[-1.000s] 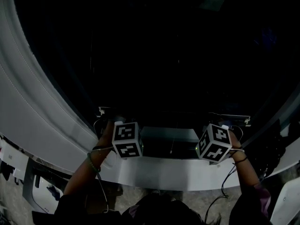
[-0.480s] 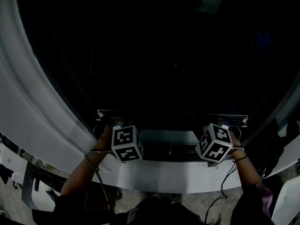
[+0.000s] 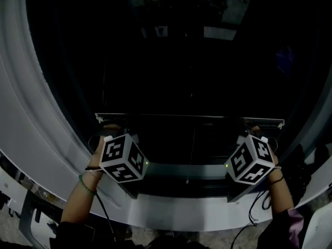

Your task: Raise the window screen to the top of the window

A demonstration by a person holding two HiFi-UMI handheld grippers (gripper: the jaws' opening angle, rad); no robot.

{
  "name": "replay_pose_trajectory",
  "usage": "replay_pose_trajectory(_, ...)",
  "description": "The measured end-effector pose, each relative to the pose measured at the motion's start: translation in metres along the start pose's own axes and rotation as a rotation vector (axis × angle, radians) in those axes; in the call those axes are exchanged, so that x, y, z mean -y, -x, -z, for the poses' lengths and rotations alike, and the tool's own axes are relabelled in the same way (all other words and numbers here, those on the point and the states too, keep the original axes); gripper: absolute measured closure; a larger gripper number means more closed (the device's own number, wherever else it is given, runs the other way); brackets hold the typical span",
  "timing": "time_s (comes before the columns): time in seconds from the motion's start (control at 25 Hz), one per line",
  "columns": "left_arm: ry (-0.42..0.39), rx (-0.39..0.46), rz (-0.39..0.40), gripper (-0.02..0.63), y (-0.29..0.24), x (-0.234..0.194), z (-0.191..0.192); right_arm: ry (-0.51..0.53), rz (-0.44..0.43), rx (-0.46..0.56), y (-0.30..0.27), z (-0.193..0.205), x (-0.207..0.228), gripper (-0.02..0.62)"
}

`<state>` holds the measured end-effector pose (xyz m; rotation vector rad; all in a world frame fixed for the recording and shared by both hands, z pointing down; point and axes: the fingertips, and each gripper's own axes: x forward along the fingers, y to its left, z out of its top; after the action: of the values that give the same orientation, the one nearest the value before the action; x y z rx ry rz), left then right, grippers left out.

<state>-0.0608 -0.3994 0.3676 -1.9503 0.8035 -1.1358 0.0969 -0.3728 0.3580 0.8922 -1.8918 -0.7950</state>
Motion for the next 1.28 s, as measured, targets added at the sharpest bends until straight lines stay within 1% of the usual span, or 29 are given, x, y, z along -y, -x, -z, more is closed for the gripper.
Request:
replay_pose_trajectory(0.12,-0.001,0.039,-0.060,0.572,0.013,-0.033,-0.015,0.026,0.059,0.022,0.016,-0.013,0.032,0.569)
replay_pose_trajectory(0.2,-0.014,0.044,-0.090,0.572,0.022,-0.053,-0.024,0.038,0.085,0.034,0.025,-0.020,0.052,0.569)
replay_pose_trajectory(0.32,-0.037,0.054,-0.129,0.572,0.036,-0.074,-0.030,0.054,0.115,0.057,0.038,-0.035,0.070,0.569)
replay_pose_trajectory(0.48,-0.045,0.087,-0.203,0.571,0.058,-0.106,-0.039,0.076,0.180,0.084,0.056,-0.056,0.099,0.568)
replay_pose_trajectory(0.64,-0.069,0.102,-0.257,0.571,0.076,-0.143,-0.056,0.110,0.247,0.098,0.076,-0.073,0.135,0.568)
replay_pose_trajectory(0.8,-0.084,0.097,-0.268,0.571,0.091,-0.172,-0.067,0.135,0.282,0.112,0.090,-0.087,0.161,0.568)
replay_pose_trajectory(0.92,-0.103,0.110,-0.330,0.571,0.104,-0.196,-0.073,0.148,0.343,0.132,0.100,-0.101,0.183,0.568)
replay_pose_trajectory(1.04,-0.114,0.113,-0.388,0.571,0.118,-0.227,-0.086,0.178,0.396,0.126,0.114,-0.114,0.212,0.567)
replay_pose_trajectory(1.12,-0.126,0.107,-0.406,0.570,0.126,-0.244,-0.095,0.189,0.413,0.130,0.123,-0.122,0.228,0.566)
replay_pose_trajectory(1.28,-0.131,0.097,-0.402,0.571,0.141,-0.264,-0.104,0.202,0.428,0.121,0.137,-0.134,0.247,0.568)
